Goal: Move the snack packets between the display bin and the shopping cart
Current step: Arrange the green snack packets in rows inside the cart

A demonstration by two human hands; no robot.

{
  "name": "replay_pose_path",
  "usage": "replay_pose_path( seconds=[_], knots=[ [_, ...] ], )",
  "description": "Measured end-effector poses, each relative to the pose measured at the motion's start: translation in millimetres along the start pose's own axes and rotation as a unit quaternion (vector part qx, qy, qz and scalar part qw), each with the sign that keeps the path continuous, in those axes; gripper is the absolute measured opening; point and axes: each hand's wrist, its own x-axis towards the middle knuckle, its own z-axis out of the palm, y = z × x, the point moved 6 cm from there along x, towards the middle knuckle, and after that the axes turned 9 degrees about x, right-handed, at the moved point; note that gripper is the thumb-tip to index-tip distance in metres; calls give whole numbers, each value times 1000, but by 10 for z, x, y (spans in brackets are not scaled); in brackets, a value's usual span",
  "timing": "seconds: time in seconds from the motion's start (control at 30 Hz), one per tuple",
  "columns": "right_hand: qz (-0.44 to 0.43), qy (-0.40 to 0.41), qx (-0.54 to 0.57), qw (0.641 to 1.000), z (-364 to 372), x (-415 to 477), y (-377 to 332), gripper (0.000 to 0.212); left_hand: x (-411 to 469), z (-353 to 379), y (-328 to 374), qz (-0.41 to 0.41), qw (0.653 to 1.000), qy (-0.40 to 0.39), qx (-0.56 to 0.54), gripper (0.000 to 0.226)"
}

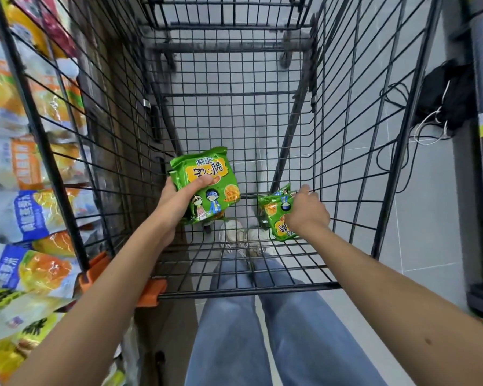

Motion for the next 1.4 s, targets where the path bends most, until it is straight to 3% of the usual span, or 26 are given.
replay_pose_path(
  seconds=[0.1,0.17,0.23,0.27,0.37,0.43,0.57,0.7,0.8,0.93,1.0,1.13,1.2,1.27,1.33,1.4],
  knots=[
    [-100,50,14,994,-125,-107,-207,56,-15,56,43,1,1000,-10,0,68],
    [-167,65,190,965,-228,-226,-377,38,-29,103,63,3,1000,-21,10,73],
    [-154,-26,409,899,-211,-356,-534,19,-30,166,83,16,999,-35,17,77],
    [-150,-80,461,871,-167,-419,-617,16,-28,207,100,24,998,-47,18,76],
    [-158,-129,484,851,-117,-494,-768,30,-49,332,177,46,994,-92,40,82],
    [-122,-142,521,833,-125,-434,-763,35,-22,328,186,52,995,-67,53,84],
    [-63,-198,566,797,-145,-260,-713,25,68,222,155,70,996,35,47,45],
    [11,-159,618,770,-180,47,-581,24,162,185,124,69,996,37,38,39],
    [64,-101,612,782,-136,329,-427,13,235,119,114,64,995,49,54,41],
    [95,45,466,879,-111,559,-159,20,315,26,92,49,993,74,73,47],
    [75,69,360,927,-120,604,-128,34,341,-25,77,44,992,94,76,50],
    [35,112,171,978,-226,571,-193,38,368,-60,77,41,991,105,74,48],
    [-3,155,135,979,-301,467,-289,38,370,-31,100,34,992,96,68,48],
    [-93,198,179,959,-378,312,-462,44,366,26,135,28,995,80,62,46],
    [-172,124,311,927,-346,181,-663,48,357,111,184,33,996,54,59,42],
    [-165,-21,414,895,-194,79,-813,52,341,217,238,48,997,23,64,41]
  ],
)
